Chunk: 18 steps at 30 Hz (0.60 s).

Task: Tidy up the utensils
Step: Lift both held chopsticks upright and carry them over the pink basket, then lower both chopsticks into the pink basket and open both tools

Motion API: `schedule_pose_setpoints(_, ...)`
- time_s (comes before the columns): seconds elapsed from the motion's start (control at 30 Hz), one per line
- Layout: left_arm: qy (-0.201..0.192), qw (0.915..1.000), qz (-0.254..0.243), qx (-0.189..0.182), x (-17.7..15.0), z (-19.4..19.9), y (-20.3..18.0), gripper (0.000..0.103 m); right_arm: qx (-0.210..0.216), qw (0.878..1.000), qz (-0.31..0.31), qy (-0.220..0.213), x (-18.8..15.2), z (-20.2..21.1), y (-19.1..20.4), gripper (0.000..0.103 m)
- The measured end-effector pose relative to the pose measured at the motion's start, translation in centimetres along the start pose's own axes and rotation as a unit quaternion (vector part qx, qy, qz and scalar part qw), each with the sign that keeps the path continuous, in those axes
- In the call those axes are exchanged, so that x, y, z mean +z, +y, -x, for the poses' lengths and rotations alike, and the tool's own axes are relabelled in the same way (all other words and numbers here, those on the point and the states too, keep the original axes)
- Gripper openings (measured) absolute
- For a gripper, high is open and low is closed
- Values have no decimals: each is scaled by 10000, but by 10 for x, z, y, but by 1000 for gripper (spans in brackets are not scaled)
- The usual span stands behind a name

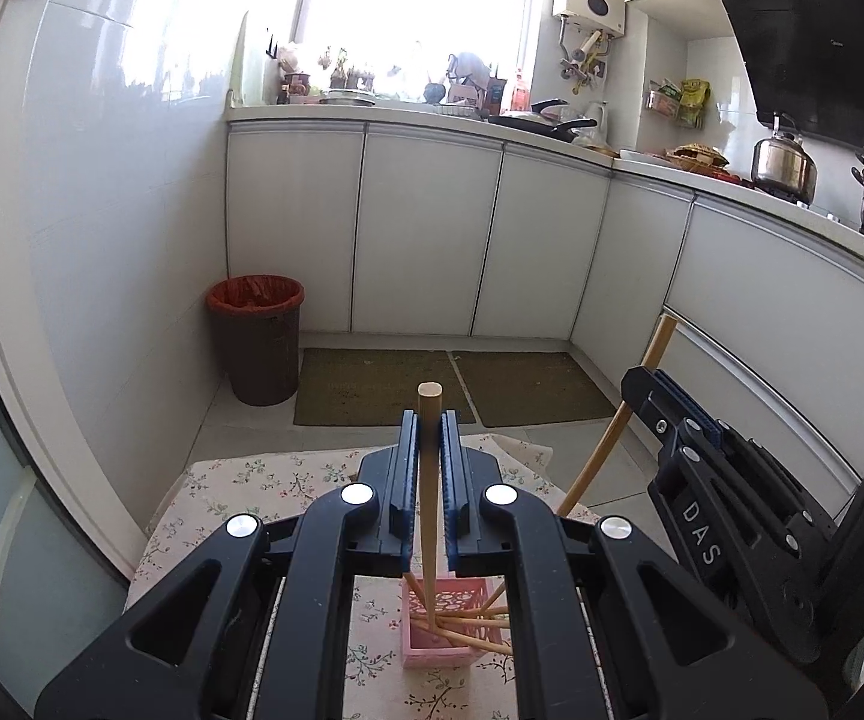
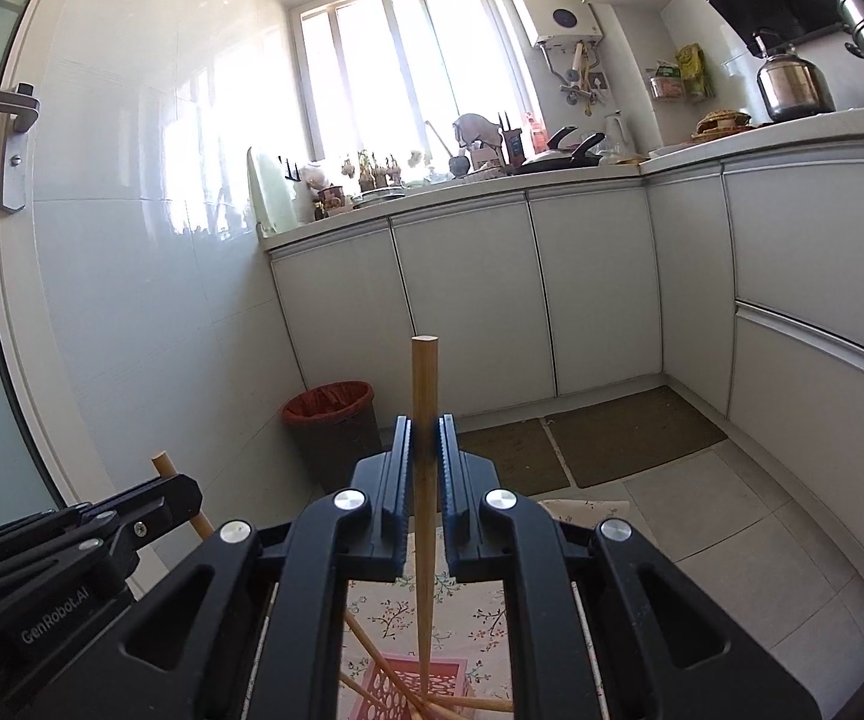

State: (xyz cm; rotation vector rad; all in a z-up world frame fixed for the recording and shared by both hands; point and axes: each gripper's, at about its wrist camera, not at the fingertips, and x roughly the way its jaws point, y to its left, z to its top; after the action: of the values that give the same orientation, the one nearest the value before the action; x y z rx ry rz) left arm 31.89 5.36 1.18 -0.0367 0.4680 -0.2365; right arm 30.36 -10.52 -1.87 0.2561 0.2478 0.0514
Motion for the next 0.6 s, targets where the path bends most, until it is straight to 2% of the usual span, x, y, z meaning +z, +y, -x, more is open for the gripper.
schedule_pose_setpoints(0.17, -48, 9999, -135, -29, -5, -7, -6, 7, 22, 10000, 13, -59, -2, 0, 2, 9)
schedule_pose_setpoints(0.23, 174, 9996, -108, -195, -12, -16, -5, 9, 21, 10000, -17, -59, -2, 0, 2, 9)
schedule_pose_setpoints(0.27, 275, 9992, 4, -300, -15, -20, -1, 21, 15, 10000, -29, -48, -3, -2, 1, 9)
schedule_pose_setpoints(0.3, 276, 9987, 219, -374, -17, -19, 6, 43, 12, 10000, -35, -54, -3, -2, 1, 9)
schedule_pose_setpoints(0.37, 94, 9971, 612, -433, -15, -9, 21, 52, 24, 10000, -16, -68, -4, -2, 3, 9)
schedule_pose_setpoints(0.53, -498, 9942, 889, -329, 3, 29, 43, 52, 26, 10000, -34, -57, -8, -6, 6, 9)
schedule_pose_setpoints(0.6, -618, 9928, 978, -314, 7, 42, 49, 52, 20, 10000, -69, -41, -10, -8, 7, 9)
